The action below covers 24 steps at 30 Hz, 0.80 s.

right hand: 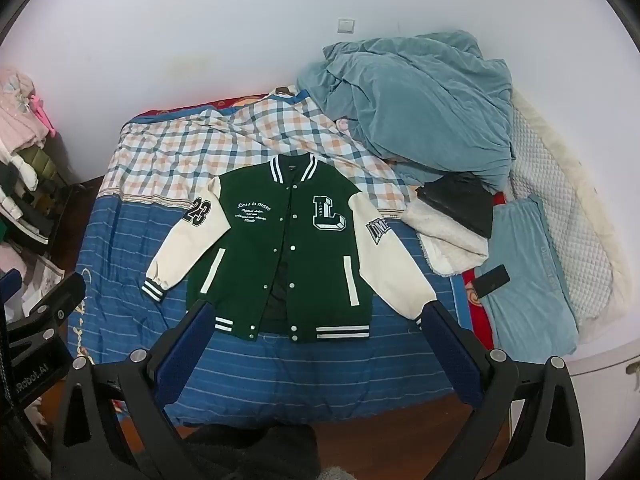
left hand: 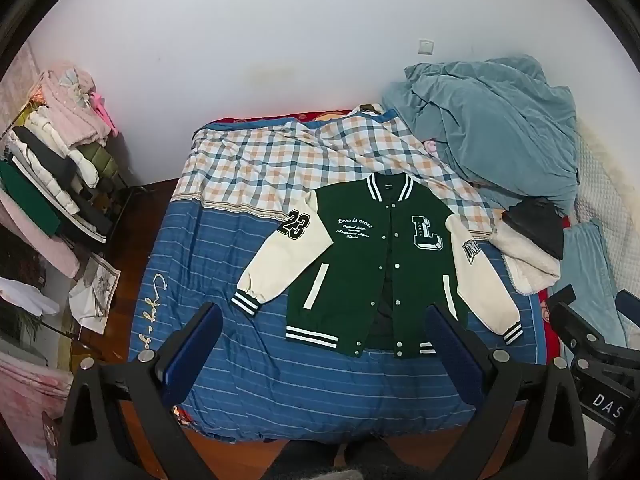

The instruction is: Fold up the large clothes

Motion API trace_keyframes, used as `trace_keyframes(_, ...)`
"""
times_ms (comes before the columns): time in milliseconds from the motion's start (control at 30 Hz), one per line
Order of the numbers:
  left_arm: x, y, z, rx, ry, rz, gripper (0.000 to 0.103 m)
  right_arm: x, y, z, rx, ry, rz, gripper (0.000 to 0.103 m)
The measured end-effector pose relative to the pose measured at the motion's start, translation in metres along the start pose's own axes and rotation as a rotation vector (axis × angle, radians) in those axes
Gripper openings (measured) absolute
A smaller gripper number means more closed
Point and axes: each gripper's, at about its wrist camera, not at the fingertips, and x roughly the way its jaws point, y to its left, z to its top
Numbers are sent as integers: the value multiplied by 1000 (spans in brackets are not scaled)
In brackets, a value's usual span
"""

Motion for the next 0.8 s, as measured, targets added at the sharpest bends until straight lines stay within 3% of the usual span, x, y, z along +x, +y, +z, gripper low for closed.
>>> trace_keyframes(800,-1,0,0,-7,-7,-8,103,-3,2,3,-1,-2,-2,103)
